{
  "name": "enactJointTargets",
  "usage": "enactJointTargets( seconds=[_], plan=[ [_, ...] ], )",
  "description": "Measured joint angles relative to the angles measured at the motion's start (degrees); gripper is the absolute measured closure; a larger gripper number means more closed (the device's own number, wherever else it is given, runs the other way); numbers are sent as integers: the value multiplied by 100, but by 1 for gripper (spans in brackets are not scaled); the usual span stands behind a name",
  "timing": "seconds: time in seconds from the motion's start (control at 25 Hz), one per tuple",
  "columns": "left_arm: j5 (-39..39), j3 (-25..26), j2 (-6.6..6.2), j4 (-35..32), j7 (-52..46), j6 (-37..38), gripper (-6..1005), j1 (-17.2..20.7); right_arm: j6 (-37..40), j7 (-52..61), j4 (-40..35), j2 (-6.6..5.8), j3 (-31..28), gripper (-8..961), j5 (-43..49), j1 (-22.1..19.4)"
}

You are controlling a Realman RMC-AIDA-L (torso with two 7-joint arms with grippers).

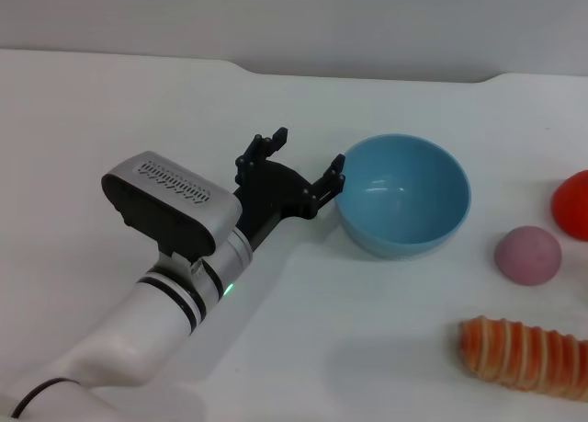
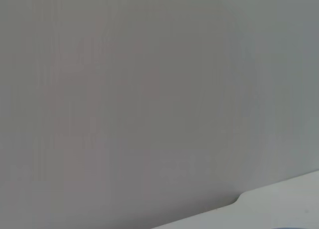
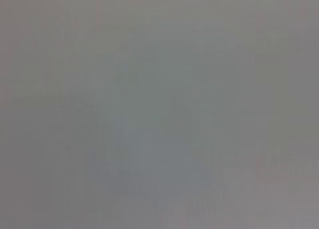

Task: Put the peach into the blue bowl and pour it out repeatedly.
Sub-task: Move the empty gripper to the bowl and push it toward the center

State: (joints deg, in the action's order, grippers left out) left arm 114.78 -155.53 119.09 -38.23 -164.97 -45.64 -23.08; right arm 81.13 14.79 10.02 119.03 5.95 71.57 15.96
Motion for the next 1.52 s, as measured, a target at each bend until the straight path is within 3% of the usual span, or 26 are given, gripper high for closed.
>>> enactJointTargets(
  seconds=[0.56, 0.68, 0.84, 0.96, 1.12, 1.36, 1.52],
  plan=[
    [1, 22, 0, 9, 0, 3, 174, -42, -9, 30, -8, 14, -67, 254, -12, 43],
    [-22, 117, 0, -29, 0, 39, 175, -94, -28, 32, 13, 18, -77, 254, -12, -8],
    [-67, 585, -63, -438, 8, 626, 175, -116, -36, 34, 28, 23, -76, 254, -12, -89],
    [47, 1205, -159, -985, 45, 1582, 174, -134, -34, 36, 34, 25, -76, 254, -12, -128],
    [601, 2724, -305, -2058, 74, 3893, 174, -124, 5, 39, 44, 24, -76, 254, -13, -151],
    [1061, 5221, -113, -2660, 810, 7592, 175, -645, 2, 41, 58, 24, -75, 254, -12, -168],
    [1171, 5799, -134, -2529, 912, 8813, 175, -1180, 10, 42, 63, 24, -75, 255, -10, -215]
  ],
)
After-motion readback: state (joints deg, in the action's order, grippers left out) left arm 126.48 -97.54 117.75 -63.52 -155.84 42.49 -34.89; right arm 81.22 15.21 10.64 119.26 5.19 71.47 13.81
